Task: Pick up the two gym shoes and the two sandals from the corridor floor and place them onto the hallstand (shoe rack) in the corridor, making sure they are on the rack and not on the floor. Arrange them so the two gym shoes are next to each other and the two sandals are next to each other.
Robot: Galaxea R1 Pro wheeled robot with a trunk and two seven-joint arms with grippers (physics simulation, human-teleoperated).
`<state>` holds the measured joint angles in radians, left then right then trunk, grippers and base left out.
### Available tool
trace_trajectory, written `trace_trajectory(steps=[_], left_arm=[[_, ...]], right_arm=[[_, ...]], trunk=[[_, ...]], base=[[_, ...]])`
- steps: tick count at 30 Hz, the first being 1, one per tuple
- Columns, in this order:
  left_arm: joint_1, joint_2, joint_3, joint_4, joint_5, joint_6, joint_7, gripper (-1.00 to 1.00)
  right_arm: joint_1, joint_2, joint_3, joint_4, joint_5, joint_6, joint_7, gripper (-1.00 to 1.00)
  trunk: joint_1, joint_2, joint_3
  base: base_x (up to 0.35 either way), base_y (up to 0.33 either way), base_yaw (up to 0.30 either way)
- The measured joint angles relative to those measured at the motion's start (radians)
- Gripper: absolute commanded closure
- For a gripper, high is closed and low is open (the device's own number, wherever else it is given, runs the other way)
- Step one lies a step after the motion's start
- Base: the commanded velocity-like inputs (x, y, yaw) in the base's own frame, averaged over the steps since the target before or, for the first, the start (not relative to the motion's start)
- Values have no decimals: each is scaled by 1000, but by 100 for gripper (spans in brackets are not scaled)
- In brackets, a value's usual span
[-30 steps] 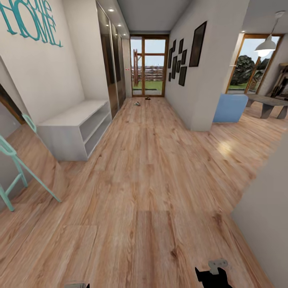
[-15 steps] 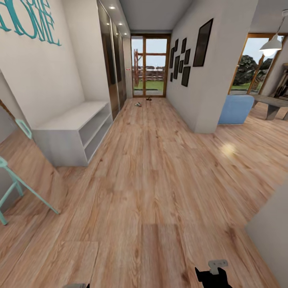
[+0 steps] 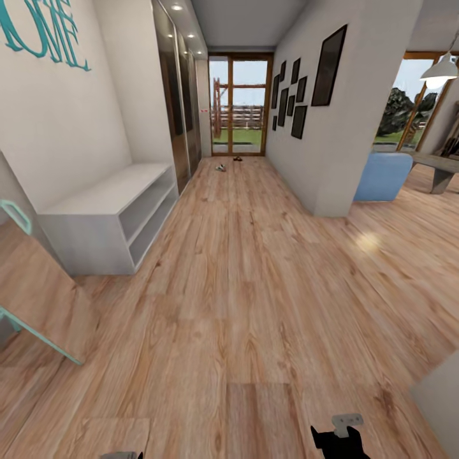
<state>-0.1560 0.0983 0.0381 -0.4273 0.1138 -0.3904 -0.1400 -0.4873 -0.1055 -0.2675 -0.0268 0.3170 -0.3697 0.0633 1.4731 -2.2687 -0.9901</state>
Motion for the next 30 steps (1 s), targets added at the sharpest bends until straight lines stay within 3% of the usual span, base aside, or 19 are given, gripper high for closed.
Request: trace_trajectory(steps=[30], left_arm=[[0,0,0,0,0,0,0,-100]], right_arm=[[0,0,-1,0,0,0,0,-100]], trunk=[[0,0,0]], base=[[338,0,0]])
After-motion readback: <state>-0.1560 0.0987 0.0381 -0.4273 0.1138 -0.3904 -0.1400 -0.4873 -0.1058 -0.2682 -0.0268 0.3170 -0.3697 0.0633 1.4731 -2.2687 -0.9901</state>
